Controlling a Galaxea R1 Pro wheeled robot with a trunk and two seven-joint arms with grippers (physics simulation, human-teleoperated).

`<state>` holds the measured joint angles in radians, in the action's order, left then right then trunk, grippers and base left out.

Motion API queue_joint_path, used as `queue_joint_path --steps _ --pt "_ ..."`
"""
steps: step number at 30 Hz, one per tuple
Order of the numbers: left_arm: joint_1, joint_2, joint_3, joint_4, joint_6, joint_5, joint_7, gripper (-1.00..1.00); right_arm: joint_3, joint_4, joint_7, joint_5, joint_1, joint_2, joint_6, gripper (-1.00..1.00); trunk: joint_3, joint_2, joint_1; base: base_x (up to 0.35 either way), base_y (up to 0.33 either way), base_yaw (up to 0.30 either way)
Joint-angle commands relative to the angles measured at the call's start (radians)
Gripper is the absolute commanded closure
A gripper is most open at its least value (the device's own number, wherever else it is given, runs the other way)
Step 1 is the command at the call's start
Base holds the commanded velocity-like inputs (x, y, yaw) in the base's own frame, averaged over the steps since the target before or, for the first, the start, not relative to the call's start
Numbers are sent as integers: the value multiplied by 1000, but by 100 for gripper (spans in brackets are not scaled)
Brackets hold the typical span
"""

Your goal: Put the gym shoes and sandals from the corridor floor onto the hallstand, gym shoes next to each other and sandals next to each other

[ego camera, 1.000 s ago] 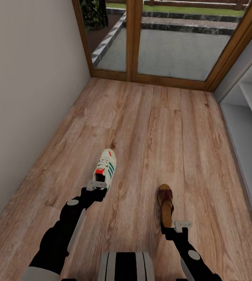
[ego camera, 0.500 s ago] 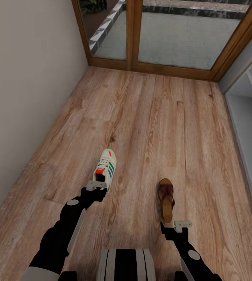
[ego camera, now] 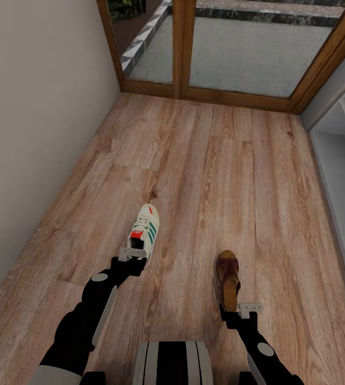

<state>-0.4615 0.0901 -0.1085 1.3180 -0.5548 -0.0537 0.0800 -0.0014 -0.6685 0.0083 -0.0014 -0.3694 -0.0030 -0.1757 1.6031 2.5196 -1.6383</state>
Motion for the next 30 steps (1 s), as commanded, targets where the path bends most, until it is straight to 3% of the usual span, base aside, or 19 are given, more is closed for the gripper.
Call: queue_joint_path --steps 1,26,30 --pt "0 0 1 1 -5 -6 6 100 0 0 1 0 0 0 -3 -100 1 0 0 16 0 0" --pt "0 0 1 1 -5 -6 5 100 0 0 1 0 0 0 -3 -100 1 0 0 42 0 0" --pt "0 0 1 1 -5 -6 5 100 -1 0 1 0 0 0 -3 -100 17 1 -1 0 0 0"
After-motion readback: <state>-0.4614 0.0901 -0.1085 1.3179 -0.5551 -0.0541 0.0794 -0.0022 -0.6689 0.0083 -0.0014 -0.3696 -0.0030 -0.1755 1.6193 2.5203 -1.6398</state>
